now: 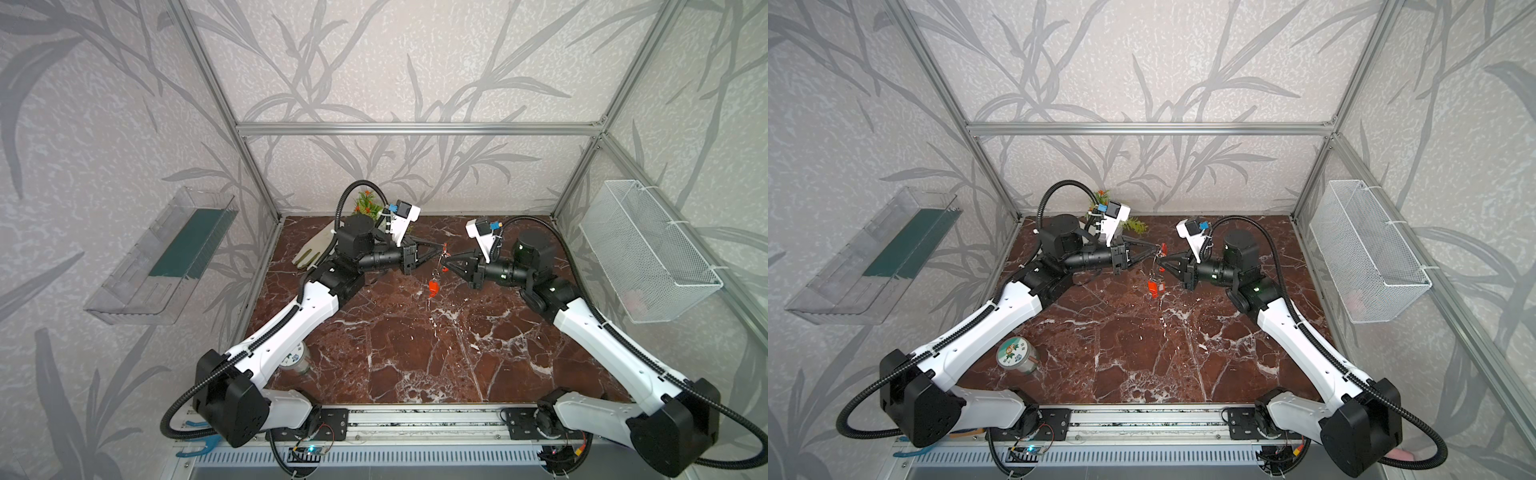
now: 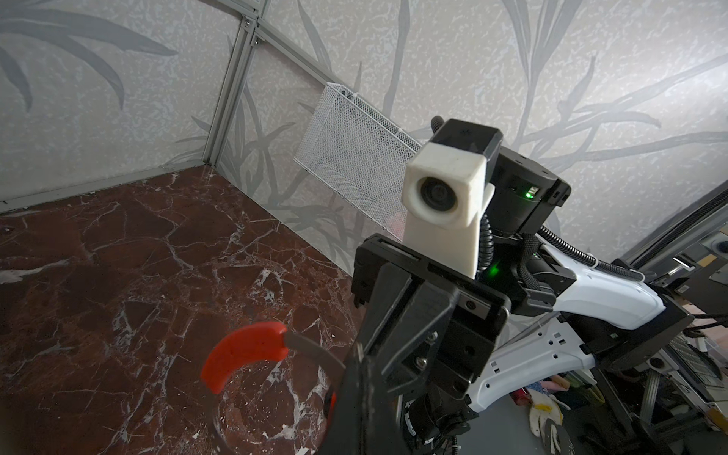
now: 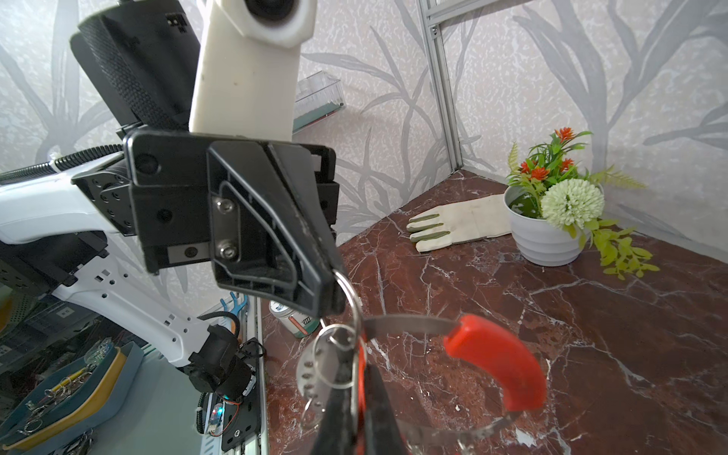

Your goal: Put the keys on the keyring

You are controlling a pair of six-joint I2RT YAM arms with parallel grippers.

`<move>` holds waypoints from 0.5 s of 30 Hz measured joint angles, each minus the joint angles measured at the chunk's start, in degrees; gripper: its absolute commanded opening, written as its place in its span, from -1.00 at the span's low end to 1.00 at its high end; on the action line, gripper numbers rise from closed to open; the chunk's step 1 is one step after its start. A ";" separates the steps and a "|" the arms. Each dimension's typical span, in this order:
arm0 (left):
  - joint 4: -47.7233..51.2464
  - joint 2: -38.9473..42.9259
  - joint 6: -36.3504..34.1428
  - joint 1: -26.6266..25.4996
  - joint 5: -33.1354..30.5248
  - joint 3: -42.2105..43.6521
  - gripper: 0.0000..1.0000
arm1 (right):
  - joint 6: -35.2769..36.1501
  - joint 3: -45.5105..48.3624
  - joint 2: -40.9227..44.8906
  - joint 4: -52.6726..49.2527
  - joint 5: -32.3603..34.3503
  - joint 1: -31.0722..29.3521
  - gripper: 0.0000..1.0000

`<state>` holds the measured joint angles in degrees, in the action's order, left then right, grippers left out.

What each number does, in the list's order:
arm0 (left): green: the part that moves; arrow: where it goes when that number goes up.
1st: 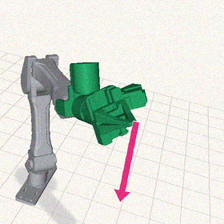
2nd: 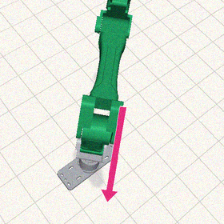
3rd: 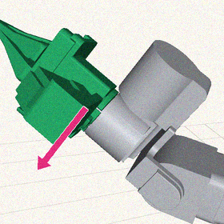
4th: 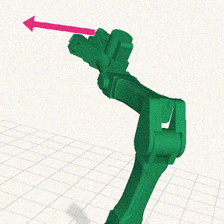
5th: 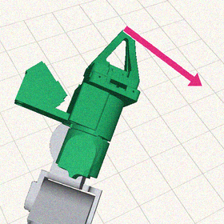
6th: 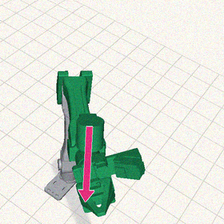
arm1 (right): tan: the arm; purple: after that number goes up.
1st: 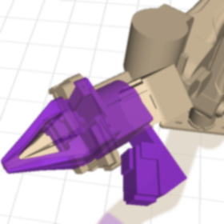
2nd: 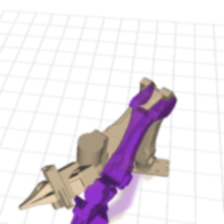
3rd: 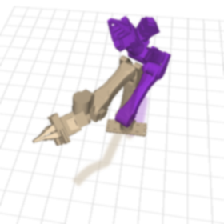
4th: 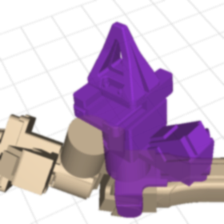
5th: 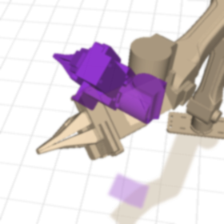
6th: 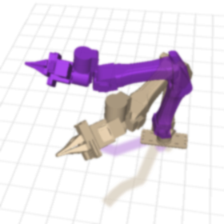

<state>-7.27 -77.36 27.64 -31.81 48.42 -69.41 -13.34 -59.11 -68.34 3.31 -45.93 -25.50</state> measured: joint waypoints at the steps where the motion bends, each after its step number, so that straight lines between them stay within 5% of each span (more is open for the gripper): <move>1: 0.04 -0.04 -0.02 0.00 0.20 0.00 -1.00 | 0.22 -0.28 0.00 -0.31 0.00 0.00 -1.00; 15: 4.70 -0.72 -3.17 0.04 1.18 -0.76 -1.00 | 2.97 -3.02 -0.26 -4.13 0.31 2.58 -1.00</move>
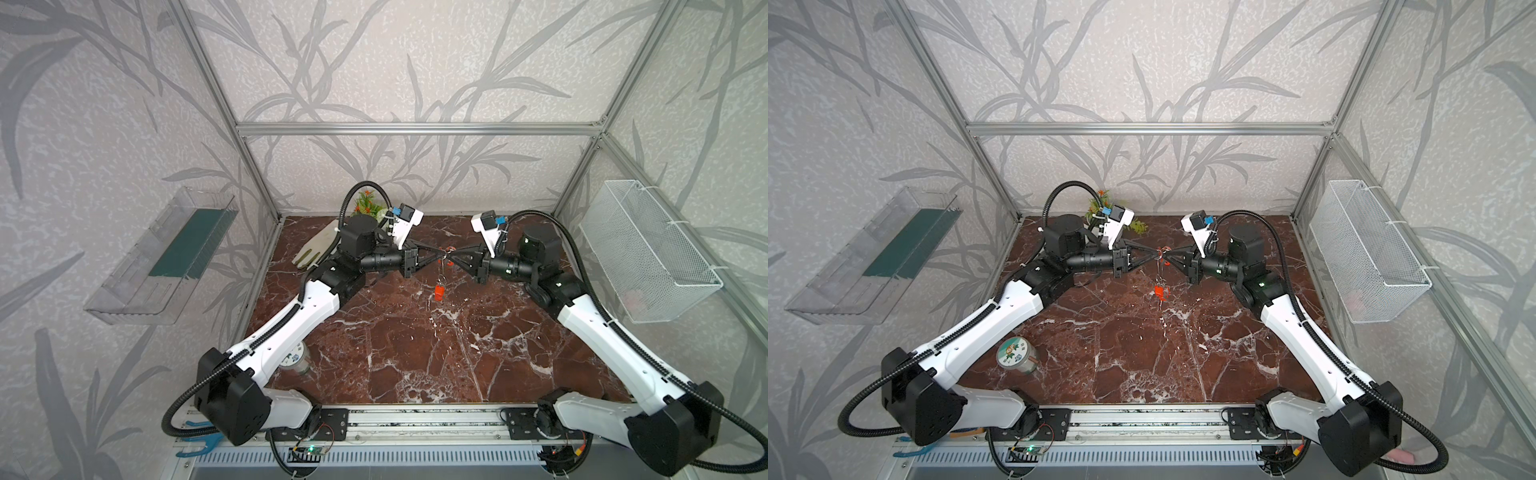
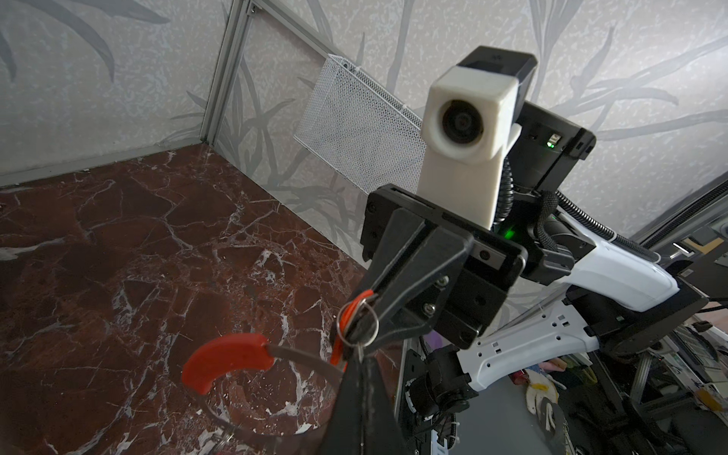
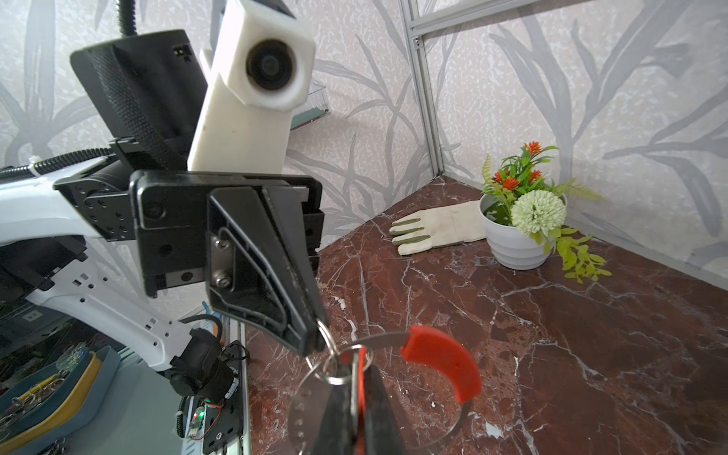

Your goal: Put the keys on the keyring

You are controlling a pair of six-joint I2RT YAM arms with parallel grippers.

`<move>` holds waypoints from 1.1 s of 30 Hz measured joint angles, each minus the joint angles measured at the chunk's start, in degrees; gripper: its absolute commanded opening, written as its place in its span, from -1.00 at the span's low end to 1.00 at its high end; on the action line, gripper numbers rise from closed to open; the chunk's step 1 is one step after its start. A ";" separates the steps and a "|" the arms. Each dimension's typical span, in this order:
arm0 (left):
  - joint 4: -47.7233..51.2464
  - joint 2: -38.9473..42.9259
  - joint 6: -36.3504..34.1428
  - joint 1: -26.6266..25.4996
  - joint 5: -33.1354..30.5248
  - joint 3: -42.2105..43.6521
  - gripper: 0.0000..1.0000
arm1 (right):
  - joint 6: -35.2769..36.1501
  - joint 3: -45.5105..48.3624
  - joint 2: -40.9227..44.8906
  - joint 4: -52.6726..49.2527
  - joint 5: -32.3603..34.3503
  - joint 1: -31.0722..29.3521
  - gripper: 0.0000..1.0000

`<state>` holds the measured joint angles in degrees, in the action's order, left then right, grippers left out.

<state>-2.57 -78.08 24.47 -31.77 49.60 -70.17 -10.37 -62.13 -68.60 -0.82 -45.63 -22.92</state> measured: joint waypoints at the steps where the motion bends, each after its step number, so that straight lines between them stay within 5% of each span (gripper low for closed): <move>1: 0.42 -0.02 -0.33 0.00 0.02 -0.15 -1.00 | 0.20 -0.02 0.00 -0.31 -0.04 0.02 -1.00; 10: 2.23 -0.57 -1.77 -0.04 0.07 -0.94 -0.99 | 1.42 -0.42 0.00 -2.29 -0.26 0.59 -1.00; 15: 2.67 -0.57 -1.99 -0.04 0.00 -1.11 -0.39 | 1.44 -0.92 -0.11 -2.58 -0.72 0.81 -1.00; 27: 4.76 -0.57 -2.27 -0.04 -1.70 -1.14 -0.29 | 1.90 -1.49 -0.22 -3.06 -0.70 1.22 -1.00; 33: 5.03 -0.55 -2.51 -0.04 -2.91 -1.14 0.06 | 2.67 -1.70 -0.22 -4.83 0.37 1.22 -1.00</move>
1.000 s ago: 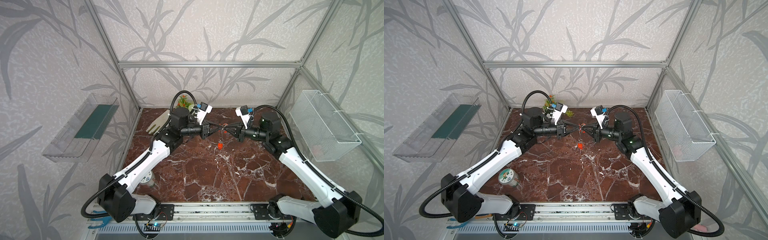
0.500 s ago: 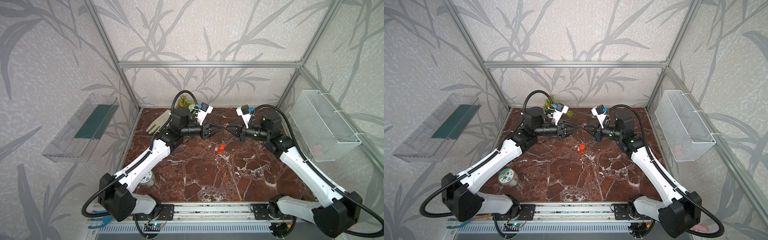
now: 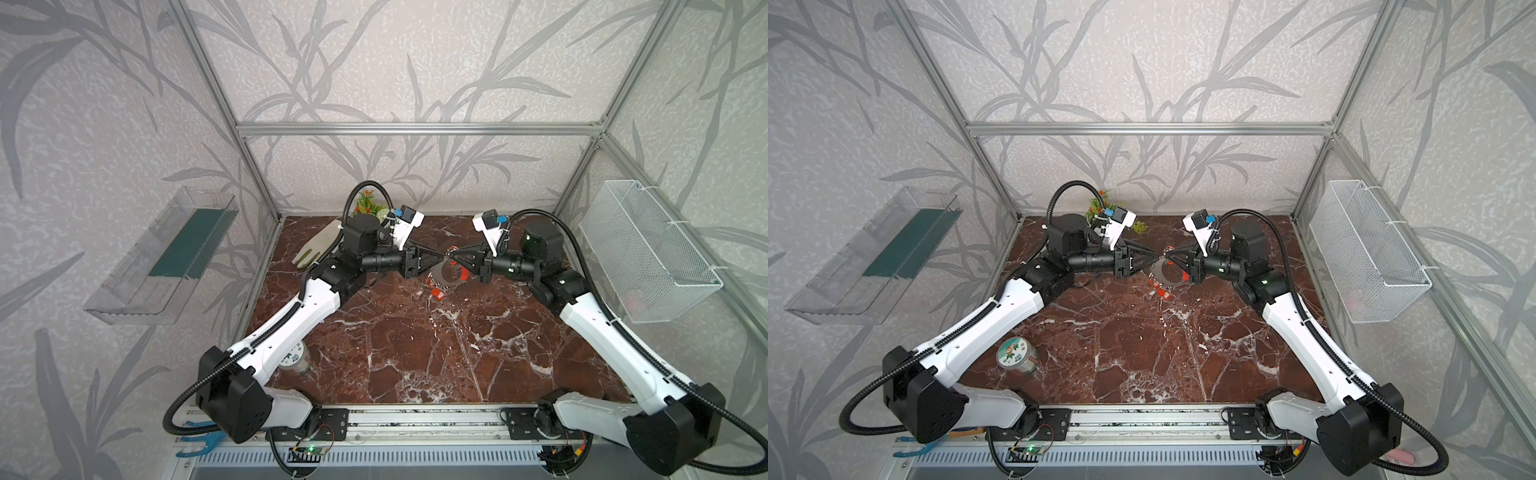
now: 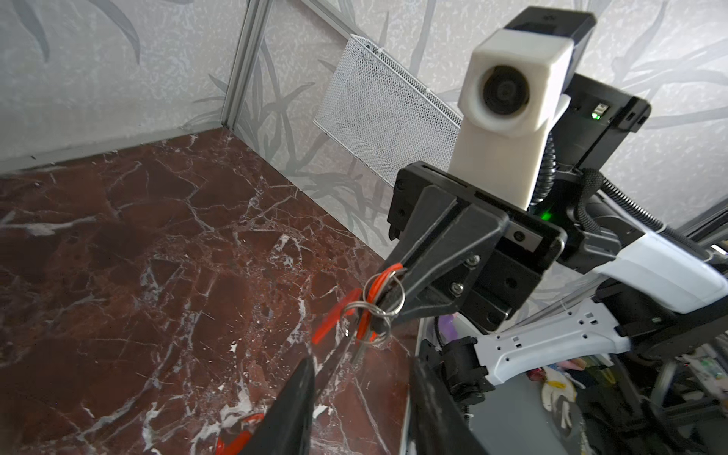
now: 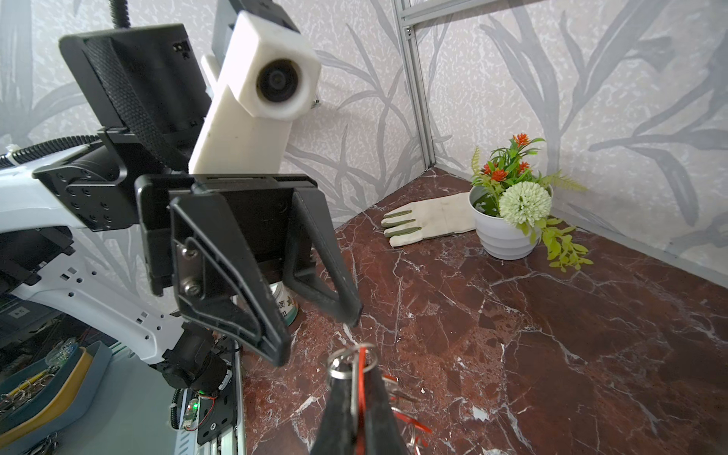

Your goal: Put the keys on the keyring

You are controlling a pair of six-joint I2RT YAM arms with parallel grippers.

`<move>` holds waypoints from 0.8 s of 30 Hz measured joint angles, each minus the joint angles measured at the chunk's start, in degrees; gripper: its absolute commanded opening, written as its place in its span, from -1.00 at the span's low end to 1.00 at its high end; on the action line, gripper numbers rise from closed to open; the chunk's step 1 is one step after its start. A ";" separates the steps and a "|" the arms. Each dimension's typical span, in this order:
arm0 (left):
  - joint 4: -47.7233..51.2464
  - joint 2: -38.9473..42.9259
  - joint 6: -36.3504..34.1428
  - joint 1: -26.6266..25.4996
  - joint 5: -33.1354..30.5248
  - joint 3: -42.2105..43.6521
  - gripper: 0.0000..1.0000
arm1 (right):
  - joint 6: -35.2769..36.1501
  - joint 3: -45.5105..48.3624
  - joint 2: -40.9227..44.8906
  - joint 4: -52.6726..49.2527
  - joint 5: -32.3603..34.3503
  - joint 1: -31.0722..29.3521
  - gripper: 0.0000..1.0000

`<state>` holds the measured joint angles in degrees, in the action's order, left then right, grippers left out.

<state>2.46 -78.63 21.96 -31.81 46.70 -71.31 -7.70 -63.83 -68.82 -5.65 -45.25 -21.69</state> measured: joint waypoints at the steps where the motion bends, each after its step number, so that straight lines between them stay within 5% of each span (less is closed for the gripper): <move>1: 0.09 0.04 -0.09 0.04 -0.28 0.00 0.10 | 0.35 -0.17 -0.02 -0.61 0.39 0.00 -1.00; 13: -1.18 5.14 -0.66 1.29 -7.34 4.52 0.63 | 5.09 -7.15 -5.31 -11.54 7.52 -1.68 -1.00; 24: -1.62 10.97 -1.99 2.75 -12.81 9.94 0.68 | 5.92 -20.74 -21.75 -20.74 12.83 -4.46 -1.00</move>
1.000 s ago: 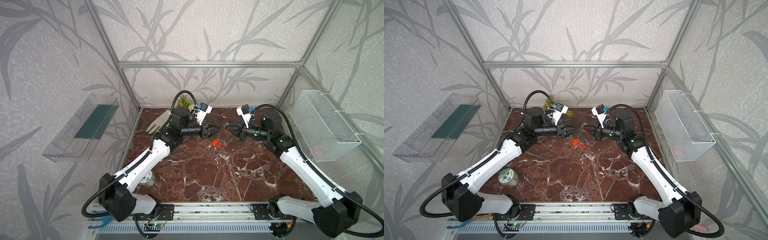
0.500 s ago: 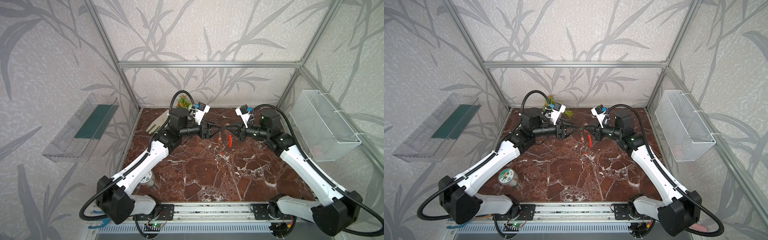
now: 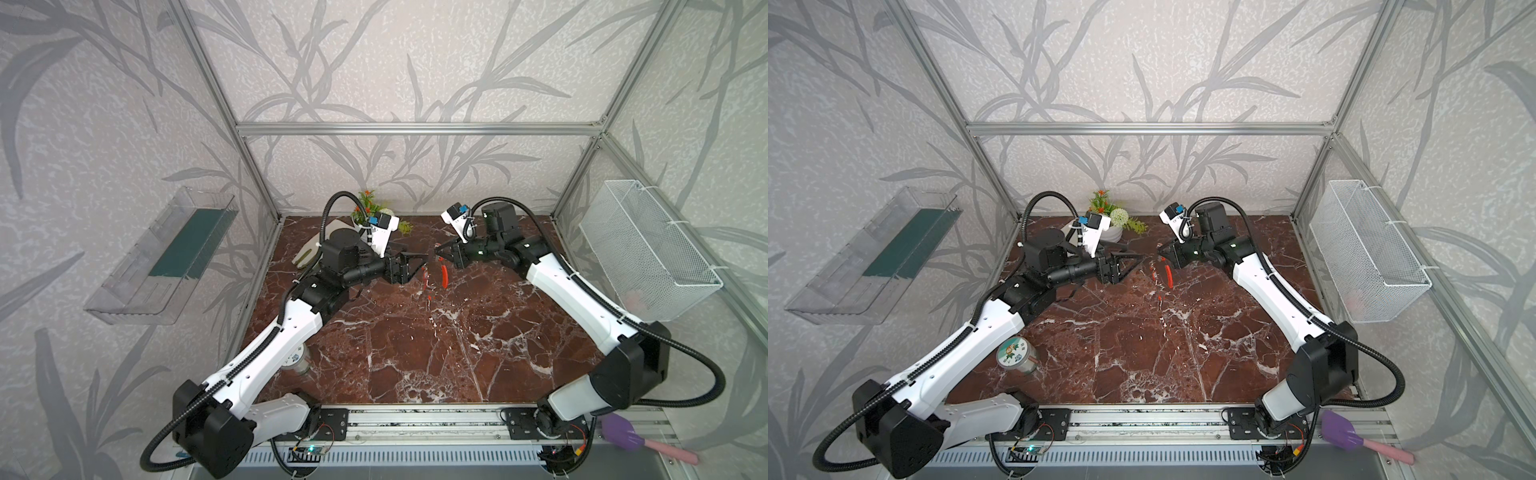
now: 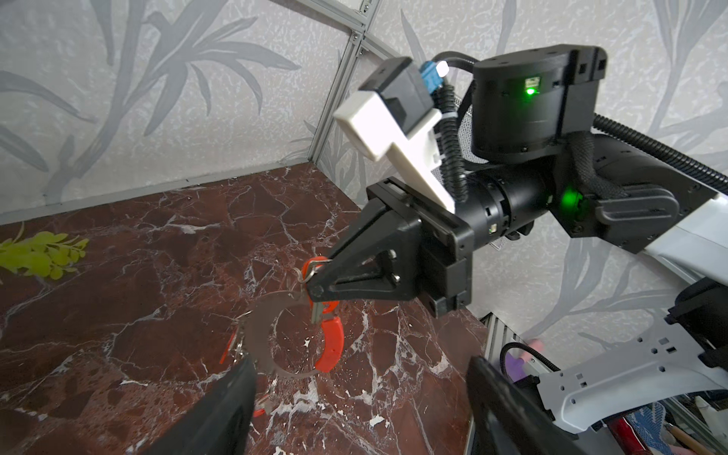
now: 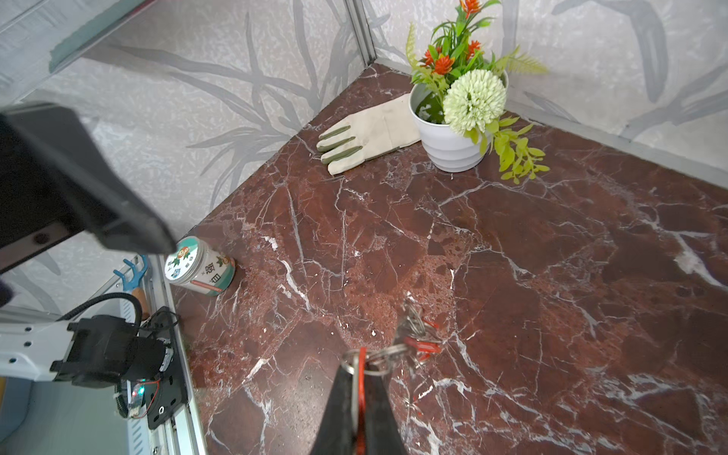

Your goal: Put the keys on the keyring

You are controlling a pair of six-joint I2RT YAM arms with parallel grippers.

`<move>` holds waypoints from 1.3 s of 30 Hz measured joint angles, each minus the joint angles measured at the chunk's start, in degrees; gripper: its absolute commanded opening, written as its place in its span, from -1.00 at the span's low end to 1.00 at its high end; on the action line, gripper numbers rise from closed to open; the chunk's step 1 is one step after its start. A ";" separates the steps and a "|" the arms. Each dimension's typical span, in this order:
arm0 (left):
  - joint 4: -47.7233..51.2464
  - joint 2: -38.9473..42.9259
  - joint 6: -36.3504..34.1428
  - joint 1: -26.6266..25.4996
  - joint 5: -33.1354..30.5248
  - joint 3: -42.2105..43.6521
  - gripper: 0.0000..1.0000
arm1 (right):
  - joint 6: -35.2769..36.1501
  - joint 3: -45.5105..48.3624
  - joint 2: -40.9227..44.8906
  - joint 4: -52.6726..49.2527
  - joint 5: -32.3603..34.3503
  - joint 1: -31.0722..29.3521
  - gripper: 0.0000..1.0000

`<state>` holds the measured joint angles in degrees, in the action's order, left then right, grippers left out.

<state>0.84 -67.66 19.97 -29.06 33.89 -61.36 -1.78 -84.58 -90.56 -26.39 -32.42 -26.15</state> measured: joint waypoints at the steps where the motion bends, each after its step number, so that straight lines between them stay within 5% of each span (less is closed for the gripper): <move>1: -0.02 0.48 -0.15 0.13 -0.28 0.37 0.68 | -0.31 -1.31 -1.77 -0.11 0.24 -0.31 -1.00; 19: 1.49 6.01 -3.32 2.91 -2.89 2.64 0.70 | -0.20 -38.40 -35.36 -5.20 6.29 -3.26 -1.00; 29: 2.34 7.48 -3.50 4.33 -2.95 2.67 0.71 | -0.11 -38.21 -37.00 -3.56 6.84 -2.89 -1.00; 39: 2.23 7.63 -3.19 4.39 -2.80 4.52 0.71 | -0.09 -27.50 -34.75 -1.88 6.40 -2.89 -1.00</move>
<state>3.07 -60.03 16.78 -24.67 31.09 -56.84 -1.87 -112.07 -125.32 -28.27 -26.02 -29.04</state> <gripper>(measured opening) 0.854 0.058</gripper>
